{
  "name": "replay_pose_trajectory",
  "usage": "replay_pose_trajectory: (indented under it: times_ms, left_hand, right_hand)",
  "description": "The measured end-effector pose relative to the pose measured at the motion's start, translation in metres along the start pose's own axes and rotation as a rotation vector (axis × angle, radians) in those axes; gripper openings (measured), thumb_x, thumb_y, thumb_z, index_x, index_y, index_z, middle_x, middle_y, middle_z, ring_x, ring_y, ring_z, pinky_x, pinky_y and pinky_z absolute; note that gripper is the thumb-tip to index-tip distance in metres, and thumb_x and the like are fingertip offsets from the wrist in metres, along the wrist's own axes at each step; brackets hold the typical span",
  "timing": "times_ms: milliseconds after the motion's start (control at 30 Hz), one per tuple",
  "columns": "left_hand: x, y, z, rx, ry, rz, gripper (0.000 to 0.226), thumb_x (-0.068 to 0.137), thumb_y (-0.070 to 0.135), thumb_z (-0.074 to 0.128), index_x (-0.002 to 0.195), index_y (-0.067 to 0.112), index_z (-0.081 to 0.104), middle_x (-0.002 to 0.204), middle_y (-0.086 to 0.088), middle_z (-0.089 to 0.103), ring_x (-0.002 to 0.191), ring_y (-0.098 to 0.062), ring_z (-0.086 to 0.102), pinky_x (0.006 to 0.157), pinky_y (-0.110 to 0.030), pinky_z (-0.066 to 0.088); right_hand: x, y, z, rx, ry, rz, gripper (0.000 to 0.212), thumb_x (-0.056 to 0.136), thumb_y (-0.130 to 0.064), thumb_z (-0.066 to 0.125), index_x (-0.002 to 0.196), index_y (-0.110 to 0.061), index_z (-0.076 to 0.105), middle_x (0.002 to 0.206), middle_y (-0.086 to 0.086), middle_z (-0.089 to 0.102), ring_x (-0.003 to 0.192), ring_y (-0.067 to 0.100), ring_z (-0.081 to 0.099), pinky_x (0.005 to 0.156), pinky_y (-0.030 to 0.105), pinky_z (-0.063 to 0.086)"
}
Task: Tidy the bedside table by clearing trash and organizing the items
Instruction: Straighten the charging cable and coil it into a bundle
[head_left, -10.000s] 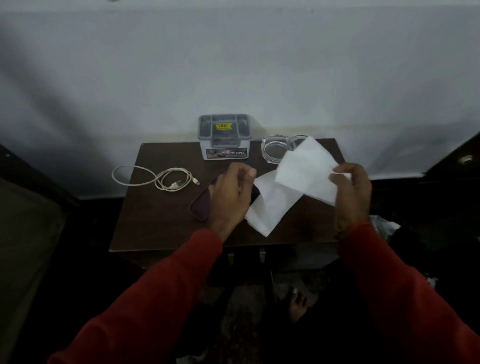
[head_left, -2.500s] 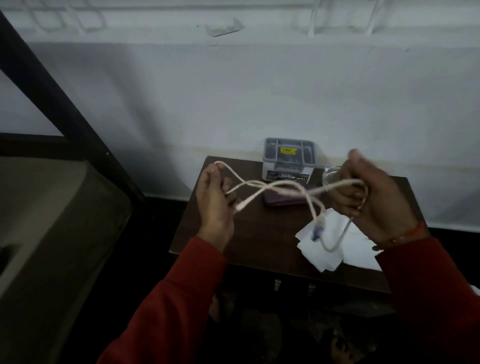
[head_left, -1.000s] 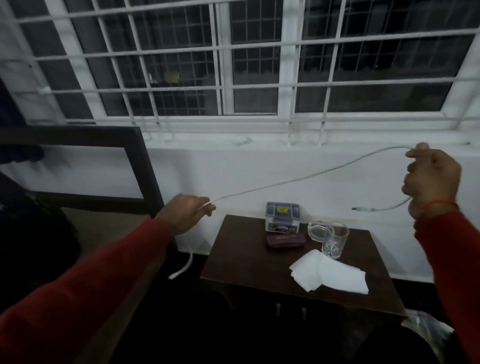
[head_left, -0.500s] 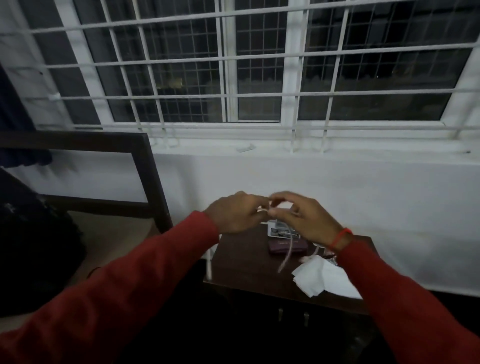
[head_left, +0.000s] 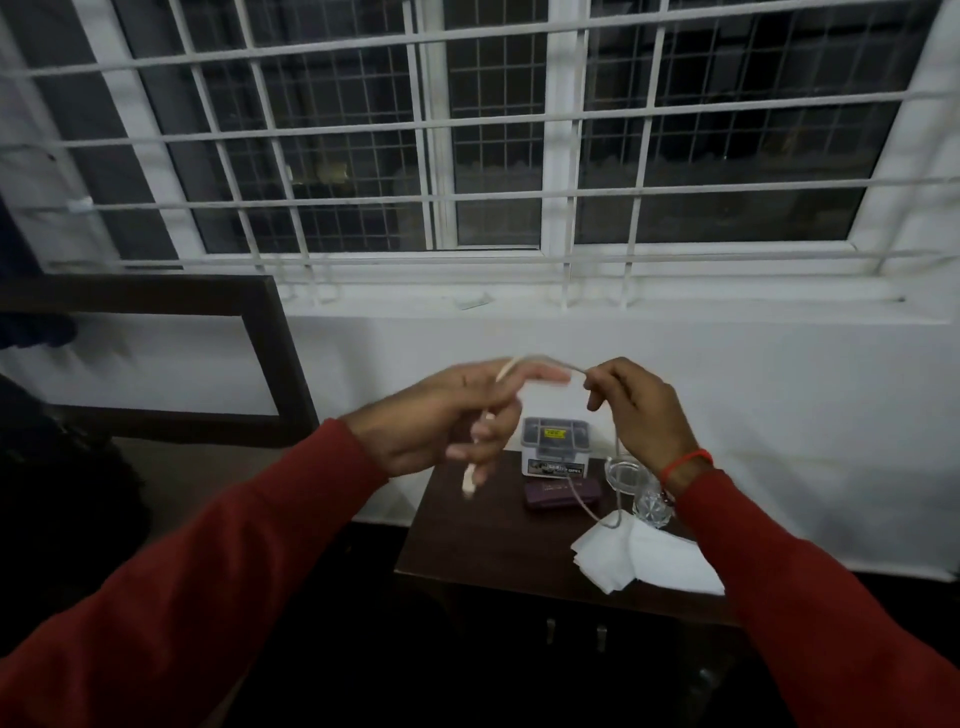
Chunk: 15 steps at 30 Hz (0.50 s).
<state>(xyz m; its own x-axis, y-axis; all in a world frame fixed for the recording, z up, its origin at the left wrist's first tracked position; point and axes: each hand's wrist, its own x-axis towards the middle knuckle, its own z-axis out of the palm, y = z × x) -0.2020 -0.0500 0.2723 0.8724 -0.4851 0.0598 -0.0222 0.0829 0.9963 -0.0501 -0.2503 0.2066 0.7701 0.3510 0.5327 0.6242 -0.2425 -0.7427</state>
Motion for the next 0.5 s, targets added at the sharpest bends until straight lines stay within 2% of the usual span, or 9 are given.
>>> replay_pose_trajectory:
  times_ms: [67,133,200,300,367,433,467,500]
  left_hand:
    - [0.005,0.017,0.01,-0.142,-0.073,0.137,0.048,0.109,0.031,0.039,0.156,0.021,0.037,0.066,0.004,0.043,0.045,-0.006,0.039,0.055,-0.031,0.053]
    - [0.012,0.03,0.015,-0.224,-0.046,0.247,0.051,0.11,0.031,0.037,0.159,0.022,0.031,0.068,0.006,0.043,0.05,-0.006,0.038,0.057,-0.028,0.047]
    - [0.025,0.04,0.016,-0.269,0.109,0.326,0.049,0.11,0.032,0.04,0.157,0.019,0.036,0.067,0.007,0.04,0.051,-0.005,0.035,0.052,-0.024,0.042]
    - [0.044,0.049,0.002,-0.331,0.451,0.478,0.044,0.11,0.026,0.039,0.152,0.015,0.042,0.065,0.008,0.041,0.052,-0.006,0.037,0.05,-0.022,0.037]
    - [0.05,0.053,-0.016,-0.125,0.708,0.519,0.039,0.111,0.024,0.036,0.148,0.014,0.045,0.069,0.007,0.044,0.056,-0.005,0.04,0.054,-0.022,0.036]
    - [0.054,0.047,-0.03,0.349,0.894,0.441,0.036,0.112,0.025,0.031,0.142,0.012,0.048,0.076,0.006,0.045,0.065,-0.006,0.042,0.063,-0.025,0.04]
    - [0.055,0.04,-0.032,0.559,0.875,0.382,0.036,0.113,0.026,0.029,0.139,0.01,0.049,0.08,0.006,0.045,0.07,-0.007,0.043,0.07,-0.026,0.041]
    - [0.055,0.032,-0.031,0.719,0.783,0.298,0.037,0.113,0.026,0.028,0.136,0.009,0.05,0.082,0.008,0.047,0.075,-0.007,0.045,0.076,-0.025,0.041]
  right_hand:
    - [-0.003,-0.007,0.01,0.14,-0.011,0.035,0.025,0.101,-0.031,0.052,0.08,-0.023,0.062,0.059,-0.004,0.056,0.051,0.013,0.058,0.052,0.027,0.051]
    - [-0.004,-0.013,0.017,0.088,-0.005,0.027,0.028,0.101,-0.039,0.05,0.08,-0.024,0.062,0.058,-0.005,0.052,0.05,0.007,0.05,0.051,0.025,0.045]
    - [-0.006,-0.021,0.021,0.038,-0.066,0.036,0.033,0.101,-0.044,0.049,0.079,-0.024,0.064,0.058,-0.007,0.053,0.051,0.001,0.05,0.053,0.017,0.041]
    - [-0.018,-0.036,0.023,0.065,-0.31,0.043,0.032,0.1,-0.042,0.051,0.083,-0.022,0.069,0.058,-0.009,0.053,0.049,-0.001,0.05,0.053,0.013,0.04]
    - [-0.025,-0.047,0.018,0.224,-0.512,0.077,0.022,0.099,-0.036,0.057,0.093,-0.019,0.07,0.057,-0.009,0.049,0.044,0.001,0.044,0.046,0.018,0.038]
    - [-0.029,-0.06,0.008,0.412,-0.657,0.135,0.019,0.098,-0.034,0.06,0.106,-0.02,0.069,0.055,-0.005,0.045,0.038,0.008,0.033,0.038,0.019,0.033]
    - [-0.028,-0.067,0.001,0.472,-0.71,0.154,0.02,0.097,-0.034,0.061,0.111,-0.022,0.068,0.055,-0.002,0.043,0.037,0.01,0.027,0.037,0.018,0.03]
    - [-0.027,-0.074,-0.006,0.503,-0.76,0.163,0.022,0.097,-0.035,0.061,0.115,-0.023,0.068,0.057,0.0,0.042,0.037,0.011,0.023,0.037,0.017,0.027]
